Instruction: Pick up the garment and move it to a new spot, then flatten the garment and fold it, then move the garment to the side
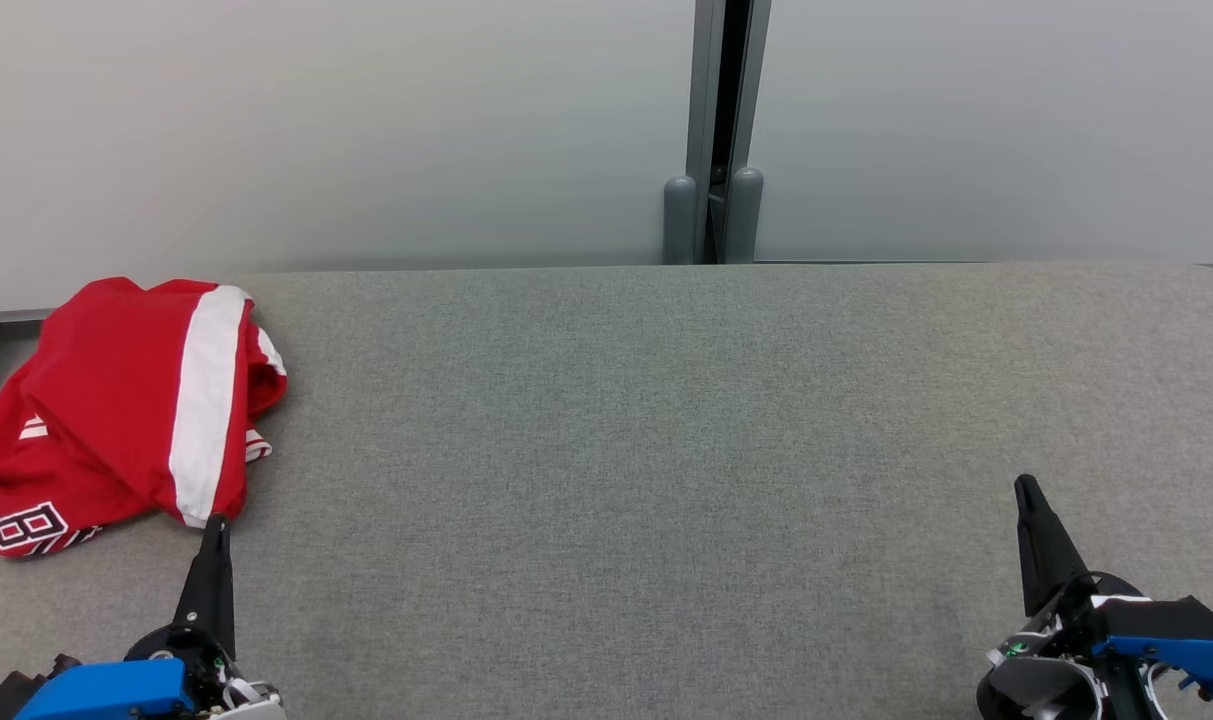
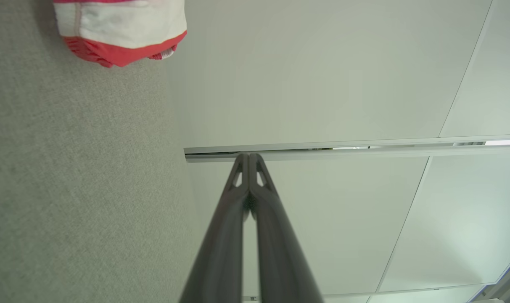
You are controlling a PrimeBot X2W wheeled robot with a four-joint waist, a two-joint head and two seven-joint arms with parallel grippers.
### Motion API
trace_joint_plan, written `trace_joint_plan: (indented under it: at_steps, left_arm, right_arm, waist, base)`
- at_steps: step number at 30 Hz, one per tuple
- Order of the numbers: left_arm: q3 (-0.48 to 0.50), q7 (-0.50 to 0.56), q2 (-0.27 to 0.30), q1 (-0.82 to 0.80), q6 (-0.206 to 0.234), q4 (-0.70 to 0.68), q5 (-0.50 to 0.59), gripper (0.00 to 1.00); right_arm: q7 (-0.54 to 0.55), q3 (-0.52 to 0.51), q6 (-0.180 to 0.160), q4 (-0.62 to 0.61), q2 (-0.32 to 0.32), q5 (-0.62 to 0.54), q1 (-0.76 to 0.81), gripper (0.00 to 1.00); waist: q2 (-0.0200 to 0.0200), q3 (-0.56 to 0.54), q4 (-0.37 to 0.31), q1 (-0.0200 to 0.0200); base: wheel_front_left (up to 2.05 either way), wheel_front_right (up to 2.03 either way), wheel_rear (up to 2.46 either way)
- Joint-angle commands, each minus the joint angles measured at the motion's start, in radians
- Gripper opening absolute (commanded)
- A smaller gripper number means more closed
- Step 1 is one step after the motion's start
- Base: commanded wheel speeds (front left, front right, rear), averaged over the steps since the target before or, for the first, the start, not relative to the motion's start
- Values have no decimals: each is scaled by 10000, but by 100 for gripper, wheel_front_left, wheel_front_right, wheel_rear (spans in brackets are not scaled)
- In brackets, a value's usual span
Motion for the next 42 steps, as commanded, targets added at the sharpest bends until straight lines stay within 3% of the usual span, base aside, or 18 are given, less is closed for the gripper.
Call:
trace_joint_plan:
  at_steps: [1, 16, 17, 20, 21, 22, 30, 42]
  left_arm:
    - [30, 36, 60, -87, -64, 0, -36, 0]
    - [30, 36, 60, -87, -64, 0, -36, 0]
    - [0, -5, 0, -1, 2, 2, 2, 100]
    - [-23, -23, -88, 173, 21, 243, 9, 100]
    - [-28, -19, -124, 260, 21, 337, 9, 0]
    - [-44, -60, -132, 276, 20, 344, 26, 100]
    - [-149, -470, -109, 219, 40, 65, 880, 100]
    - [-392, -1016, -79, 137, 347, -557, 3299, 100]
  right_arm:
    - [9, 5, 2, 11, 30, 36, -104, 0]
    - [9, 5, 0, 11, 30, 36, -104, 0]
    - [-4, 1, 0, 0, 0, -4, 0, 100]
    - [-15, 15, -4, 230, 17, -9, 218, 100]
    - [-17, 17, -6, 324, 27, -9, 319, 0]
    - [-56, 36, -6, 337, 29, -39, 346, 100]
    - [-468, 187, -4, 98, 26, -724, 369, 100]
    - [-1015, 434, -2, -448, 22, -3220, 371, 100]
  waist:
    - [0, 0, 0, 0]
    - [0, 0, 0, 0]
    - [0, 0, 0, 0]
    - [0, 1, 0, 0]
    - [0, 1, 0, 0]
    - [0, 3, 1, 0]
    - [0, 9, 22, 0]
    - [0, 30, 46, 0]
  base:
    - [0, 0, 0]
    - [0, 0, 0]
    - [0, 0, 0]
    - [0, 0, 0]
    - [0, 0, 0]
    - [0, 0, 0]
    - [0, 0, 0]
    - [0, 0, 0]
